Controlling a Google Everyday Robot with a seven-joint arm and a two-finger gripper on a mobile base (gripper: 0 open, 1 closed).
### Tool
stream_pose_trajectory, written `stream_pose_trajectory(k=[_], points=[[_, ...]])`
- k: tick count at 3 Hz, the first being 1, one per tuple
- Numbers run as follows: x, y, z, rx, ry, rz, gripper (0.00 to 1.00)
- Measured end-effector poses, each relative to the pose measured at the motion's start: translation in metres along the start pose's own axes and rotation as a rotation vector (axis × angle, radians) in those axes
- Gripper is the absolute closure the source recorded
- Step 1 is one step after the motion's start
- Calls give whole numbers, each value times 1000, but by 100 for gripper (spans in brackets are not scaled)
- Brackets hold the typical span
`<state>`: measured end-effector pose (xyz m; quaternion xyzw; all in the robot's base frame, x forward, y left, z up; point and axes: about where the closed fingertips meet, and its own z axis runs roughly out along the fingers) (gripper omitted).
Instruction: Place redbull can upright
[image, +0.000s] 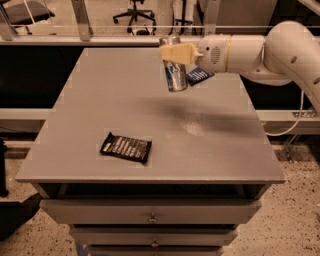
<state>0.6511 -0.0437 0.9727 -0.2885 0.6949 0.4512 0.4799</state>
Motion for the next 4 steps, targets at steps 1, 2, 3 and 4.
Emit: stream_pose_trajectory(k=[1, 2, 3, 4], points=[[10, -5, -17, 10, -55, -32, 100], [16, -8, -28, 0, -72, -91, 100], [20, -9, -36, -28, -86, -156, 100], [29, -12, -39, -37, -106, -194, 100]])
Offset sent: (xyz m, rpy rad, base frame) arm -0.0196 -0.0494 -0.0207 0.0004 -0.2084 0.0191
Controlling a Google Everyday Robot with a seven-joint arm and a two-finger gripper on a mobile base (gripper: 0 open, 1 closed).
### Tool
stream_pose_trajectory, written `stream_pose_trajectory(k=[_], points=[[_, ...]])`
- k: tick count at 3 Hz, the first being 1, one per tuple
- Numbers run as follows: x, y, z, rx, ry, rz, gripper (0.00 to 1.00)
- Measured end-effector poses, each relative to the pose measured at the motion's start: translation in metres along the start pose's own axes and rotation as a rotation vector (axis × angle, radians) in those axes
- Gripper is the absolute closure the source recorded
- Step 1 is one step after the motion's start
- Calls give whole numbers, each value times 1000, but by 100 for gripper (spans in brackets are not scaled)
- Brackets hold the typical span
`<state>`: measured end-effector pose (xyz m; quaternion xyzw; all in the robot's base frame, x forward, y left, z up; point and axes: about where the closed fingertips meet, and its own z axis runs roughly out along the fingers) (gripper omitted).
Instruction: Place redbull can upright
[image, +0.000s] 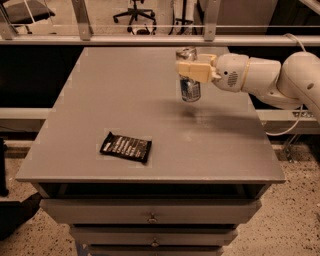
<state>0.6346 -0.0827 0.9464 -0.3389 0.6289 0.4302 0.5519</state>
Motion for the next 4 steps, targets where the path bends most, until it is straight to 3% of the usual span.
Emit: stream_pose_trajectory(k=[2, 3, 4], points=[[18, -4, 3, -8, -65, -49, 100], [23, -6, 1, -23, -75, -50, 85], [29, -4, -8, -24, -78, -28, 61]])
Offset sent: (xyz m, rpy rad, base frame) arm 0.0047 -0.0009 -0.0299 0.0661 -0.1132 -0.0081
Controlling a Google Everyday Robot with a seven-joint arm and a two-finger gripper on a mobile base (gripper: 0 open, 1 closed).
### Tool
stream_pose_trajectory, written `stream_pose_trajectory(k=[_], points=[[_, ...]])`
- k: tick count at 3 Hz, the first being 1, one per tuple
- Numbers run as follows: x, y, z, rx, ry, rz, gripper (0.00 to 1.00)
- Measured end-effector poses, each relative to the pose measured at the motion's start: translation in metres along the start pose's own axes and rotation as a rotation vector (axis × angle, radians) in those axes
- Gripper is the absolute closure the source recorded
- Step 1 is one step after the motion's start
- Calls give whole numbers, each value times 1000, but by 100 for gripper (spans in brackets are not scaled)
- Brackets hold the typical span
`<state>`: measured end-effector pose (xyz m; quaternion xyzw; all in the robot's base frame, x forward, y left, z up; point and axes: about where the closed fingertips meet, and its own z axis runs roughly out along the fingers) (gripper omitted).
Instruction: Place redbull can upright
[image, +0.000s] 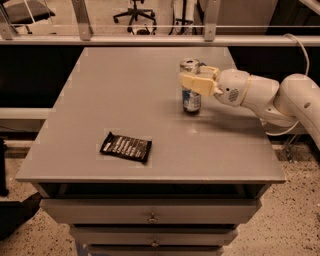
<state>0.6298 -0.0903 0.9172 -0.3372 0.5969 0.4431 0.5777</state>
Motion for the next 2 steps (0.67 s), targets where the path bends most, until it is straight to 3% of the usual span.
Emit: stream_pose_trajectory(k=[2], points=[[17, 12, -22, 28, -13, 64, 15]])
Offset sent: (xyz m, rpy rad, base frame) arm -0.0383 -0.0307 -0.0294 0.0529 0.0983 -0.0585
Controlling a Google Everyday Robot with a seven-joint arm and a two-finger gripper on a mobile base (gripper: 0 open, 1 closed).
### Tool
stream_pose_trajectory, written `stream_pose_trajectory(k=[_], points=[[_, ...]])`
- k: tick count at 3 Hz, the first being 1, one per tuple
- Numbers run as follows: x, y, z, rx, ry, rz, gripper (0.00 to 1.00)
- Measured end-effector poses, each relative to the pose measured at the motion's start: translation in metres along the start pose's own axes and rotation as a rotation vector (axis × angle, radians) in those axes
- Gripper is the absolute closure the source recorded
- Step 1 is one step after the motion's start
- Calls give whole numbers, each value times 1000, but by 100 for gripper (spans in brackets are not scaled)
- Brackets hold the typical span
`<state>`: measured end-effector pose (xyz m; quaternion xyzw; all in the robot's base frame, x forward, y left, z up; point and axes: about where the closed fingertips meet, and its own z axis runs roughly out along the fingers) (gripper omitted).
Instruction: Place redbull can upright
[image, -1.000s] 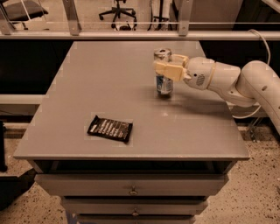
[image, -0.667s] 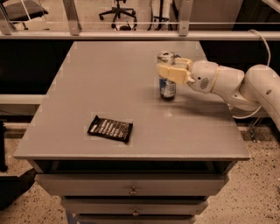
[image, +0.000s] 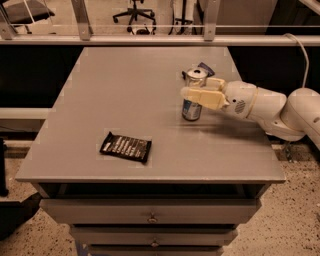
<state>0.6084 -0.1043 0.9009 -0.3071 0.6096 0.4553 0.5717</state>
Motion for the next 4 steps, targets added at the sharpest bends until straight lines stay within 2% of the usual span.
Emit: stream_pose_trajectory(k=[1, 2, 3, 4], points=[[3, 8, -15, 21, 13, 19, 0], [-3, 16, -36, 41, 62, 32, 0], [-20, 21, -75, 81, 143, 48, 0], [-18, 24, -74, 69, 153, 57, 0]])
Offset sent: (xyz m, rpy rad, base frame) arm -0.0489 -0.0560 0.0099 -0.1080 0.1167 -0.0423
